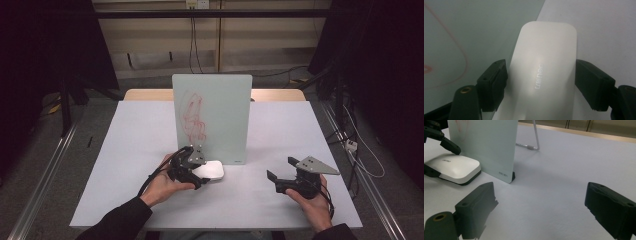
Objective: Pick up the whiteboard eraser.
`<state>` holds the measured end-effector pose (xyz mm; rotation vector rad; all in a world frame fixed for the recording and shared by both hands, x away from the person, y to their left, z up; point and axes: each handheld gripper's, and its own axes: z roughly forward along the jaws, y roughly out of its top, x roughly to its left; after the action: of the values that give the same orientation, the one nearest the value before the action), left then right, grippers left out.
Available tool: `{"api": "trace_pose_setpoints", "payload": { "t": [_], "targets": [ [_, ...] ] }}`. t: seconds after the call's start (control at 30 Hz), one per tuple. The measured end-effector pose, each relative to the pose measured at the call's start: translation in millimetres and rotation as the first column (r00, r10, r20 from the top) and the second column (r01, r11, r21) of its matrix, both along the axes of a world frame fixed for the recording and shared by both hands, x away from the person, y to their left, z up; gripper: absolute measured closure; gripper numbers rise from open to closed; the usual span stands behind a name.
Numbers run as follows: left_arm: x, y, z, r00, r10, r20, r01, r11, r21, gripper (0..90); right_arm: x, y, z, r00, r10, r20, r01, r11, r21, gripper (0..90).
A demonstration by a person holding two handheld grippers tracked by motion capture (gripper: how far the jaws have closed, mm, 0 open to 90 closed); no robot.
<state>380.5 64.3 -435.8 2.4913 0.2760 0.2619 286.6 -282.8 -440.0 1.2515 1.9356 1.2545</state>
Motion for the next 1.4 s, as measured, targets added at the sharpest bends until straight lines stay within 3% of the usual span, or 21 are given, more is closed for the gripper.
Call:
{"api": "trace_pose_setpoints", "payload": {
  "t": [0.1, 0.17, 0.27, 0.33, 0.4, 0.47, 0.77, 0.93, 1.17, 1.27, 1.4],
  "targets": [
    [0.1, -0.2, -1.1, 0.9999, -0.013, 0.006, 0.013, 0.9999, -0.005, 27.7, 0.3, 0.1, -0.2, 1.0000, 0.000, -0.003, 0.000, 1.000, 0.000, 9.3],
    [-0.2, -0.1, 0.5, 0.9996, -0.025, 0.013, 0.025, 0.9994, 0.024, 28.3, 0.0, 0.0, 0.0, 1.0000, 0.000, -0.002, 0.000, 1.000, 0.000, 9.3],
    [1.7, -0.8, 1.5, 0.9991, -0.041, 0.008, 0.041, 0.9986, 0.035, 28.8, 0.2, -0.1, -0.1, 1.0000, -0.001, -0.002, 0.001, 1.000, 0.001, 9.3],
    [4.0, -0.2, 1.1, 0.9982, -0.059, -0.014, 0.059, 0.9982, 0.015, 28.7, 0.2, -0.1, -0.1, 1.0000, -0.001, -0.003, 0.001, 1.000, 0.001, 9.3],
    [4.1, -0.7, 1.3, 0.9975, -0.070, -0.004, 0.070, 0.9972, 0.027, 28.8, 0.6, 0.1, -0.2, 1.0000, 0.000, -0.004, 0.000, 1.000, 0.001, 9.3],
    [6.9, -0.6, 1.5, 0.9963, -0.078, -0.035, 0.078, 0.9968, 0.014, 26.0, 0.8, 0.0, -0.4, 1.0000, 0.000, -0.003, 0.000, 1.000, -0.001, 9.3],
    [8.5, -6.6, -6.4, 0.9963, -0.068, -0.053, 0.070, 0.9969, 0.036, 22.0, 0.4, -0.2, -0.2, 1.0000, 0.001, -0.006, -0.001, 1.000, 0.003, 9.3],
    [10.9, -5.3, -6.3, 0.9967, -0.061, -0.055, 0.062, 0.9977, 0.025, 27.4, 0.5, -0.4, -0.2, 1.0000, 0.000, -0.006, 0.000, 1.000, 0.004, 9.3],
    [12.1, -3.4, -4.1, 0.9931, -0.101, -0.060, 0.103, 0.9940, 0.037, 29.3, 0.4, -0.3, -0.2, 1.0000, -0.001, -0.007, 0.001, 1.000, 0.003, 9.3],
    [12.0, -1.9, -3.8, 0.9917, -0.106, -0.072, 0.108, 0.9939, 0.021, 30.6, 0.5, -0.4, -0.2, 1.0000, -0.003, -0.009, 0.003, 1.000, 0.002, 9.3],
    [11.0, -2.5, -3.0, 0.9924, -0.108, -0.059, 0.110, 0.9934, 0.033, 30.7, 0.5, -0.5, -0.2, 0.9999, -0.004, -0.010, 0.004, 1.000, 0.003, 9.3]
  ]
}}
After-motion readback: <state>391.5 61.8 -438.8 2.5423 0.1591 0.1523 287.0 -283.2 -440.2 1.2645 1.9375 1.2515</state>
